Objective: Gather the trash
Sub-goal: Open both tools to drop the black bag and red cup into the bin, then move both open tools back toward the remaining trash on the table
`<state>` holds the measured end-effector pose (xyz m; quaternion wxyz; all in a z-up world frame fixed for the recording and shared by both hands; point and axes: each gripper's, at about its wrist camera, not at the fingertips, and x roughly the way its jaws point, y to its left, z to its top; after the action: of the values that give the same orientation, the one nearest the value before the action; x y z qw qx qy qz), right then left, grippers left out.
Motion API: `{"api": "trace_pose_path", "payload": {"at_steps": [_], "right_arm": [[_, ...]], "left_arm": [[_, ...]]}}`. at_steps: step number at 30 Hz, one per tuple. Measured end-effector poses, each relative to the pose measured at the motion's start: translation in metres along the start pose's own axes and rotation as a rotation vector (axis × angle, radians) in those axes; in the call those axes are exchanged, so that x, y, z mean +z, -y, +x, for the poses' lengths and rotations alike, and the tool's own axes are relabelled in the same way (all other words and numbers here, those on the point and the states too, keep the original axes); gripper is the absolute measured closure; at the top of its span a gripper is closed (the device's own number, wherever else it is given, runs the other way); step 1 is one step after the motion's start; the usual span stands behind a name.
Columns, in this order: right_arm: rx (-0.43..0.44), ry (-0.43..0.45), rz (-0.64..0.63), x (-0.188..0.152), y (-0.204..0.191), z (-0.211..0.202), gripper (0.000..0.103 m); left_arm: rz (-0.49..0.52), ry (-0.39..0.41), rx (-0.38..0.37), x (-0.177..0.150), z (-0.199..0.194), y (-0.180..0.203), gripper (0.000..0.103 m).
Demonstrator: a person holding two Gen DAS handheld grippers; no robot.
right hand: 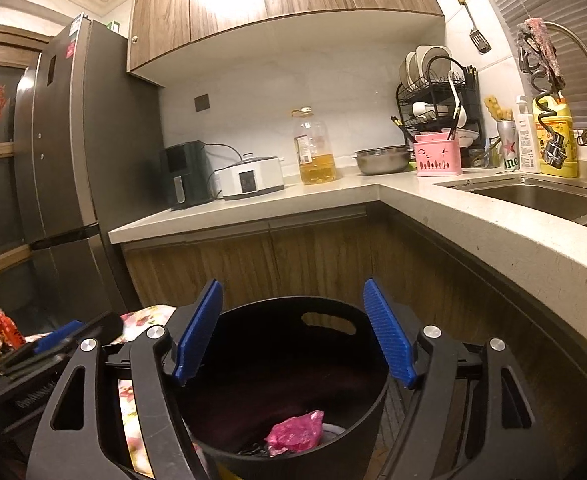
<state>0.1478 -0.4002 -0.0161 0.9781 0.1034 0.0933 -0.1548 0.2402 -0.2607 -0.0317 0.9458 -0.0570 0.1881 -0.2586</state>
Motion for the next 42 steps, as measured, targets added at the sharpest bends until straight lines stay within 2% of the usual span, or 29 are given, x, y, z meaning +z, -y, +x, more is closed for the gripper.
{"api": "trace_pose_path", "payload": {"at_steps": [6,15,24,42], "right_arm": [[0.028,-0.006,-0.009,-0.005,-0.017,-0.012,0.023],[0.069,0.010,-0.028,-0.005,-0.043,-0.036,0.018],[0.112,0.005,-0.047,-0.012,-0.068,-0.053,0.017],[0.203,-0.028,-0.075,-0.036,-0.116,-0.063,0.017]], "left_arm": [[-0.020,0.026,0.080,0.001,-0.032,-0.020,0.022],[-0.037,0.056,0.136,0.001,-0.076,-0.041,0.018],[-0.045,0.067,0.194,-0.006,-0.109,-0.060,0.017],[-0.097,0.073,0.411,-0.033,-0.161,-0.141,0.017]]}}
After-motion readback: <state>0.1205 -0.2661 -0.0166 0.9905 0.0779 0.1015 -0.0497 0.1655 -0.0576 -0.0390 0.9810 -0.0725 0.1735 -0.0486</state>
